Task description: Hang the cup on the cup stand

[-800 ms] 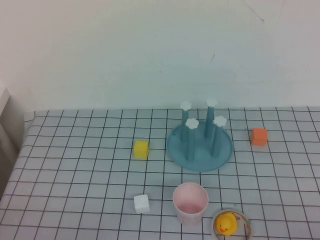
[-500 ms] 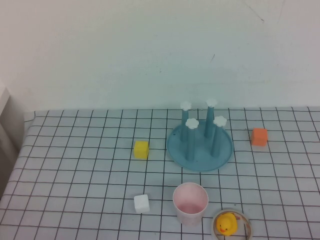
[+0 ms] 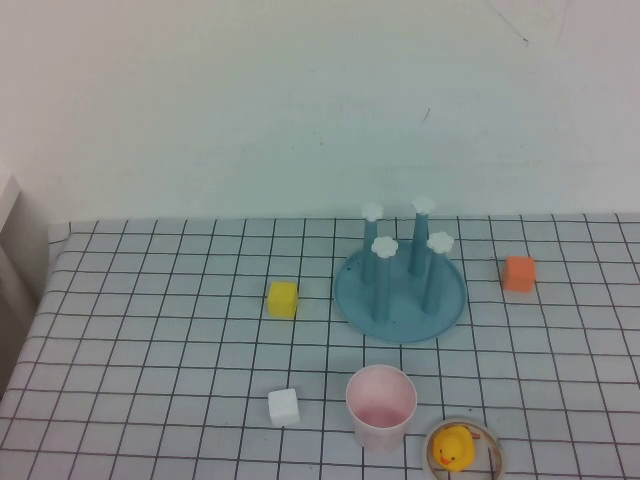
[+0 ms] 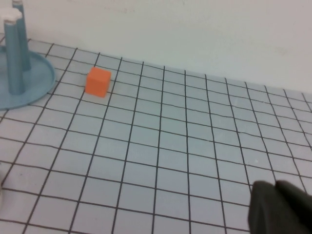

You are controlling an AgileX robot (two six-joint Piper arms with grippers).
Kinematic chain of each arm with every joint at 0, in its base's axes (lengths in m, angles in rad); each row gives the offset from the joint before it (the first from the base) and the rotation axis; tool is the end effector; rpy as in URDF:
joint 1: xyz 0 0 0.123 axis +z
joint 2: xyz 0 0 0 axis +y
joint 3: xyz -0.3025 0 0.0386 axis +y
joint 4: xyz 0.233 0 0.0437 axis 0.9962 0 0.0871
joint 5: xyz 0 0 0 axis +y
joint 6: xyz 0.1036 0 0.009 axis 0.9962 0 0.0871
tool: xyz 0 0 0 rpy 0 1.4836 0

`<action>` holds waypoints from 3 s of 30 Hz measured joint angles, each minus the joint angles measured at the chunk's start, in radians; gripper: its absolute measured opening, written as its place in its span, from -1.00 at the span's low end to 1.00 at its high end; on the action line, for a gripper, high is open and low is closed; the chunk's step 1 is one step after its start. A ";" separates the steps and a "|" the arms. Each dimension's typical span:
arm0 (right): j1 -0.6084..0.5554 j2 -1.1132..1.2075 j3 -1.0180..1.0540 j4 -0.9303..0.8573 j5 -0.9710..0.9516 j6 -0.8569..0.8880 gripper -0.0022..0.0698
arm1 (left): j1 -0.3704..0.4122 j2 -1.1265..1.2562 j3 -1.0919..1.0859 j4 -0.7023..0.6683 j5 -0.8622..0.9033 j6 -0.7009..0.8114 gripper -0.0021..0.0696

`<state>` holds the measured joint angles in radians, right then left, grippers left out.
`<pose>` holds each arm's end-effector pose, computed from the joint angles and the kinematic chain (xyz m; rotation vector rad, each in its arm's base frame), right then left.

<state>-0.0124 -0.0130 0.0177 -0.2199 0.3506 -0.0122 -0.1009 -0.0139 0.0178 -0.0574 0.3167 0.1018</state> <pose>0.0303 -0.0082 0.1735 -0.1368 1.8314 -0.2314 0.0310 -0.0050 0.1761 0.1462 1.7981 -0.0544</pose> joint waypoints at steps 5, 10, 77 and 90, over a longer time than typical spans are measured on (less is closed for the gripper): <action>0.000 0.000 0.000 -0.013 0.000 -0.004 -0.94 | 0.000 0.000 0.000 0.000 0.000 0.008 -0.95; 0.000 0.000 0.006 -0.020 -0.036 -0.004 -0.94 | 0.000 0.000 0.000 0.000 0.000 0.017 -0.95; 0.000 0.096 -0.465 -0.261 -0.285 0.245 -0.94 | 0.000 0.261 -0.733 0.123 0.029 -0.056 -0.95; 0.000 0.492 -0.533 0.220 0.347 -0.343 -0.94 | 0.000 0.579 -0.733 -0.211 0.461 0.059 -0.95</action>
<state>-0.0124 0.4791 -0.5156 0.0000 0.6973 -0.3555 -0.1009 0.5651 -0.7150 -0.2688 0.7777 0.1613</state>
